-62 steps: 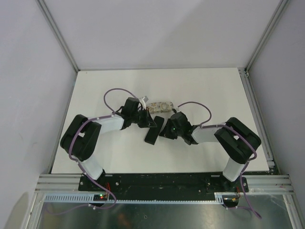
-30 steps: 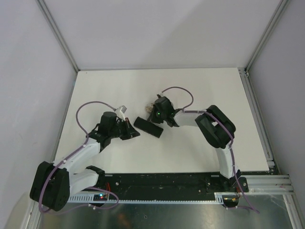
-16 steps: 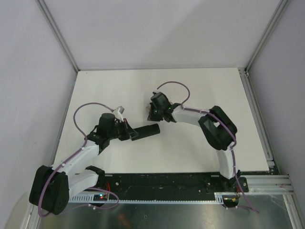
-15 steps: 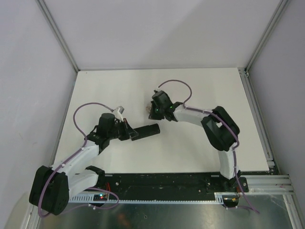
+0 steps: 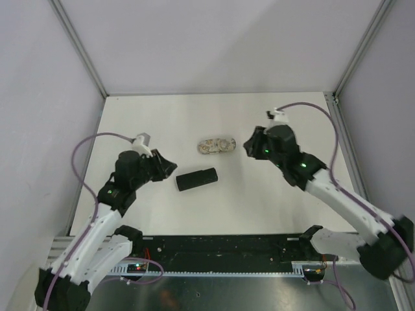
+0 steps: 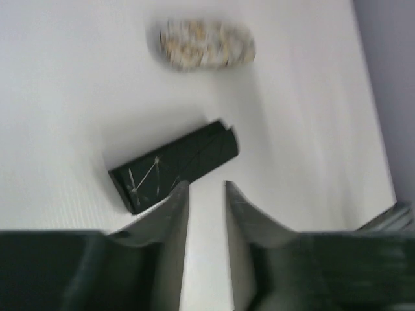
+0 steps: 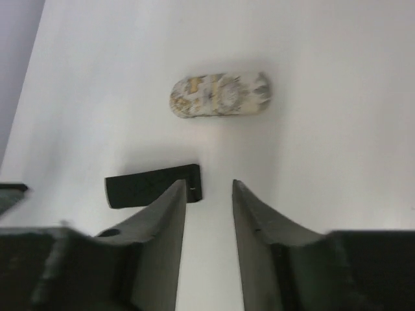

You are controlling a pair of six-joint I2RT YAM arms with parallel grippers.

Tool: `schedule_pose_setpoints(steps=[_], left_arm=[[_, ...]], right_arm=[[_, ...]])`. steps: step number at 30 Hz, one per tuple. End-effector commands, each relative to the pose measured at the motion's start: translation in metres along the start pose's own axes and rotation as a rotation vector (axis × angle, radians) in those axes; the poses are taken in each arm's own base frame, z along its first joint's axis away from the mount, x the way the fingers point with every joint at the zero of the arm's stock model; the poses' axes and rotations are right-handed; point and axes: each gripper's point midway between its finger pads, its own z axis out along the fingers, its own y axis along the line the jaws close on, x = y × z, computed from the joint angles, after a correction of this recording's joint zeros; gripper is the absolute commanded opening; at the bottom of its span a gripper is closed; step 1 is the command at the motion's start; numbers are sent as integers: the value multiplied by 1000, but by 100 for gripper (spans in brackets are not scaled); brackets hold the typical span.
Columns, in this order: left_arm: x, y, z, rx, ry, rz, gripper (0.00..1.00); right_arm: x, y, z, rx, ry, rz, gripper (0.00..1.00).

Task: Organize the sunglasses

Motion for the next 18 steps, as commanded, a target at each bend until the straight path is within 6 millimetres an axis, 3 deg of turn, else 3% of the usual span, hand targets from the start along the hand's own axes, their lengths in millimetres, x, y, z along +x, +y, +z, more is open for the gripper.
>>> schedule_pose_setpoints(steps=[1,2,3,5,12,18], left_arm=[[-62,-13,-42,-49,-232,99,57],[-69,-16,-50,-47,-265,119,76],[-74,-19,-57,-44,-289,137,88],[-81,-22,-69,-42,-326,184,97],[-96,-13,-100,-127,-416,309,100],[-94,-21,-107,-81,-431,305,100]], right_arm=[[-30,-32,-56,66,-137,-59,56],[-32,-38,-67,80,-149,-65,74],[-34,-47,-79,109,-164,-68,87],[-37,-62,-99,163,-191,-73,96],[-39,-103,-156,311,-288,-32,99],[-33,-116,-174,341,-333,3,99]])
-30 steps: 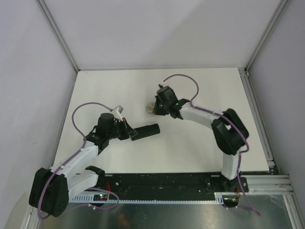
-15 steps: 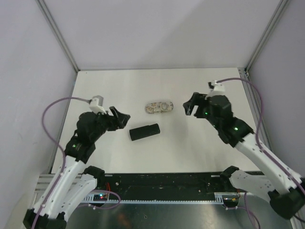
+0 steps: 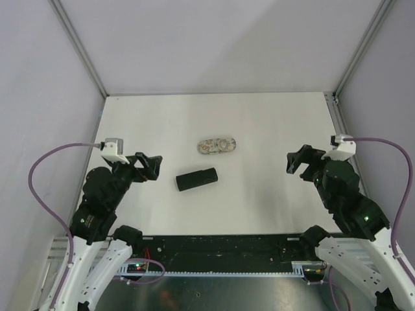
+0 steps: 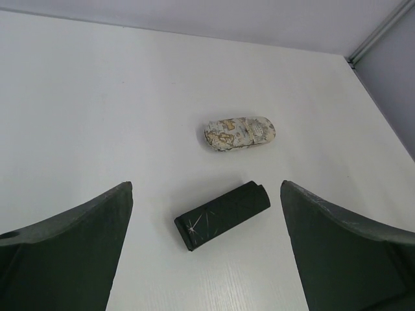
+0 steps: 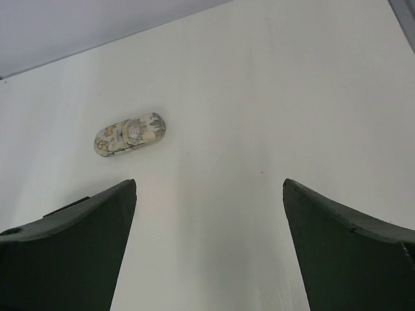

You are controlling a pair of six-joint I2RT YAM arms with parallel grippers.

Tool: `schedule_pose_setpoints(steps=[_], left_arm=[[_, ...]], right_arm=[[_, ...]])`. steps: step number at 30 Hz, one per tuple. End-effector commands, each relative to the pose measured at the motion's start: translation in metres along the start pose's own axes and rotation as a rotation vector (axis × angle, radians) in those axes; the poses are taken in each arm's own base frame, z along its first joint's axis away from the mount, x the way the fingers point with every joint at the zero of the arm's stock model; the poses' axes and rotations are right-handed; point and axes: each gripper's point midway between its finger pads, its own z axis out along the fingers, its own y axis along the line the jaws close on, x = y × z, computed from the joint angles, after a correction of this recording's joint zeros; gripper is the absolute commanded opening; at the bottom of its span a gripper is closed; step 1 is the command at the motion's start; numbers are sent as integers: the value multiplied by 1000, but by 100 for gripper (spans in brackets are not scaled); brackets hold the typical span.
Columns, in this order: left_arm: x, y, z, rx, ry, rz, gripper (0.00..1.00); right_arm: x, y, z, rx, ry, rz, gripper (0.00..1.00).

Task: Organize the sunglasses

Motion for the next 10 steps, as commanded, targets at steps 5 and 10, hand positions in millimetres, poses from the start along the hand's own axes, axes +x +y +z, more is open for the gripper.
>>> schedule_pose_setpoints(steps=[5,10], left_arm=[[-12,0,-7,-1,-37,30,100],[-10,-2,-4,9,-20,25,100]], right_arm=[[5,-21,-4,83,-15,0,99],[6,-21,-3,88,-12,-4,99]])
